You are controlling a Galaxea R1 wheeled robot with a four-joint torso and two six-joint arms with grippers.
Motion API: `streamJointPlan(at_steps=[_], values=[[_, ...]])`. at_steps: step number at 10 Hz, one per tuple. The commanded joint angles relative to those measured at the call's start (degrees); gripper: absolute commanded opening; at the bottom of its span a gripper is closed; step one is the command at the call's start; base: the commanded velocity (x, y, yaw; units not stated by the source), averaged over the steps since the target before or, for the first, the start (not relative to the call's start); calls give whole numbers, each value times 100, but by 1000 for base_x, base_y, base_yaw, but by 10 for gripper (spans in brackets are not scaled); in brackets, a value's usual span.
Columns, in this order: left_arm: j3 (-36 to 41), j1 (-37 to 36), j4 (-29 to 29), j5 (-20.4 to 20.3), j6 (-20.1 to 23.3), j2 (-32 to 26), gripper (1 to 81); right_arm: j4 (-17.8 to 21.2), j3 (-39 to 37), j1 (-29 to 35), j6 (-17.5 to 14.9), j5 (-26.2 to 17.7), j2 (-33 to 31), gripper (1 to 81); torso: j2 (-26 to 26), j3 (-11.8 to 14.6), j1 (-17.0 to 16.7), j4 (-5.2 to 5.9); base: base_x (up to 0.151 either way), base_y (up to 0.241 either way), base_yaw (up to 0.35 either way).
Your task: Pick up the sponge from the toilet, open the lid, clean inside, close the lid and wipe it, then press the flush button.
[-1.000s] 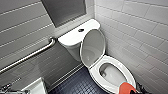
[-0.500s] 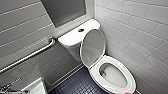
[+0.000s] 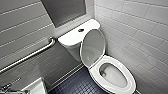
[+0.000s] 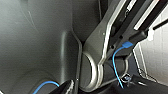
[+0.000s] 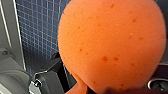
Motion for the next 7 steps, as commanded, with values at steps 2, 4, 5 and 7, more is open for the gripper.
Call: streamJointPlan(at_steps=[2, 4, 5, 7], values=[[1467, -1287, -47, 92, -1059, -1226, 811, -489, -64, -476, -172, 56, 245, 10, 0, 0, -2, -557, 0, 0, 0], [1555, -1788, -47, 92, -1455, -1323, 811, -489, -258, -608, -163, 109, 245, 10, 0, 0, -2, -186, 0, 0, 0], [1555, -1982, -47, 92, -1639, -1323, 811, -489, -556, -678, -172, 469, 272, 10, 0, 0, -2, -293, 0, 0, 0], [1511, -2385, -47, 92, -1991, -1314, 811, -489, -1321, -994, -181, 1286, 351, 10, 0, 0, 0, -339, 0, 0, 0]])
